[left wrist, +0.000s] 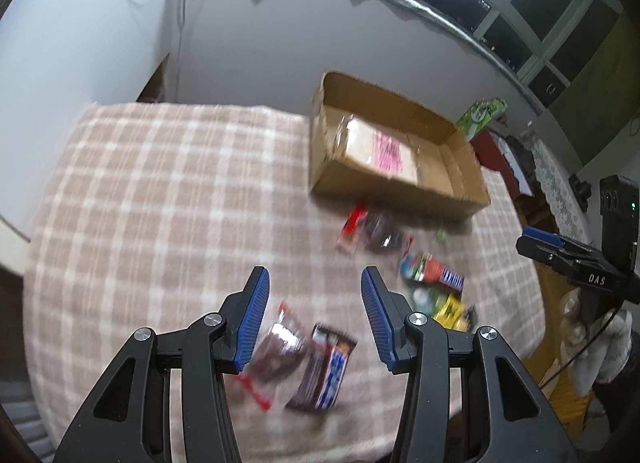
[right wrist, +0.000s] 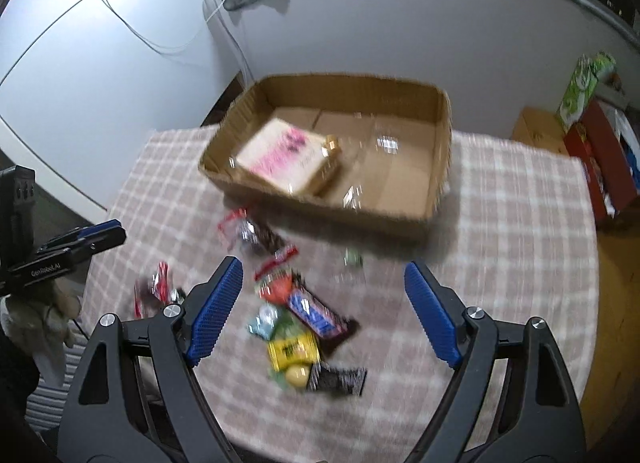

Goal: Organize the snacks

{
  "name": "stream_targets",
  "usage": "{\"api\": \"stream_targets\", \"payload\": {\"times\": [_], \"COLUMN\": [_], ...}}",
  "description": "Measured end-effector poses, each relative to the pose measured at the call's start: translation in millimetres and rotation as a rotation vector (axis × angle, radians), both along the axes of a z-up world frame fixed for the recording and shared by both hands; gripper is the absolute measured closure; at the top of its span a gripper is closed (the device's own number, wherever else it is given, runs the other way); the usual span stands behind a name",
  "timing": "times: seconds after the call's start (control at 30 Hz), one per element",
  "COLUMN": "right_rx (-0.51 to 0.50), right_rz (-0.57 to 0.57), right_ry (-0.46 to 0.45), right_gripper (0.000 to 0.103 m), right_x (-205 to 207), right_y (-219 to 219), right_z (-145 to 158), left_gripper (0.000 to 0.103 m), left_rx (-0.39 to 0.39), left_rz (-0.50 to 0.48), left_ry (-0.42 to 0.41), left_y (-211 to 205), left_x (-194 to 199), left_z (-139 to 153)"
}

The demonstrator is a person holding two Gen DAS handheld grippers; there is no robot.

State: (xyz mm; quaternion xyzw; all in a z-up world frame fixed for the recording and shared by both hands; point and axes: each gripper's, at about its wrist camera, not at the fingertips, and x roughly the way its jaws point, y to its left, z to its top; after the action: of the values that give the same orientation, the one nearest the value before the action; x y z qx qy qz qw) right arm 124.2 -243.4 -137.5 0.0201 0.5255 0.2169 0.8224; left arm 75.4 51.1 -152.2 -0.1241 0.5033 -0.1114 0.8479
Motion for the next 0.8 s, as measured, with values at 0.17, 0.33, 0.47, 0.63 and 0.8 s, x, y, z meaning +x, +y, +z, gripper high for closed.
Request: {"api": "stream_targets", "payload": {"times": [0.17, 0.33, 0.47, 0.63, 0.8], "right_rx": [-0.019, -0.095, -0.168, -0.259, -0.330], "right_rz": [0.056, 0.176, 0.269, 0.356, 0.406], "right_ry": [0.063, 0.106, 0.113, 0.119, 0.102], "right_gripper": [0.024, 0.041, 0.042, 0.055, 0.060], "right_x": [-20.9, -41.9, -51.8, -56.1, -52.9], "right_y": [-11.6, -6.3, 4.7, 17.0, 27.5], "right_z": [-19.7, -44.9, -62.4, -85.0, -97.8], "left_gripper": [0.056, 0.056, 0.056, 0.057, 0.057], "left_rx": [-0.025, -0.038, -0.045, -0.034, -0.027], "left_rz": [0.000, -0.021, -0.034, -0.046, -0.047], "left_ry": [0.034, 0.083, 0.110, 0.136, 0.151], "left_y": [2.1, -4.5, -9.8, -14.5, -16.7], "left_x": [-24.9, -43.5, -51.4, -57.3, -56.9], "left_z": [-8.5, -23.7, -34.1, -43.8, -50.9]}}
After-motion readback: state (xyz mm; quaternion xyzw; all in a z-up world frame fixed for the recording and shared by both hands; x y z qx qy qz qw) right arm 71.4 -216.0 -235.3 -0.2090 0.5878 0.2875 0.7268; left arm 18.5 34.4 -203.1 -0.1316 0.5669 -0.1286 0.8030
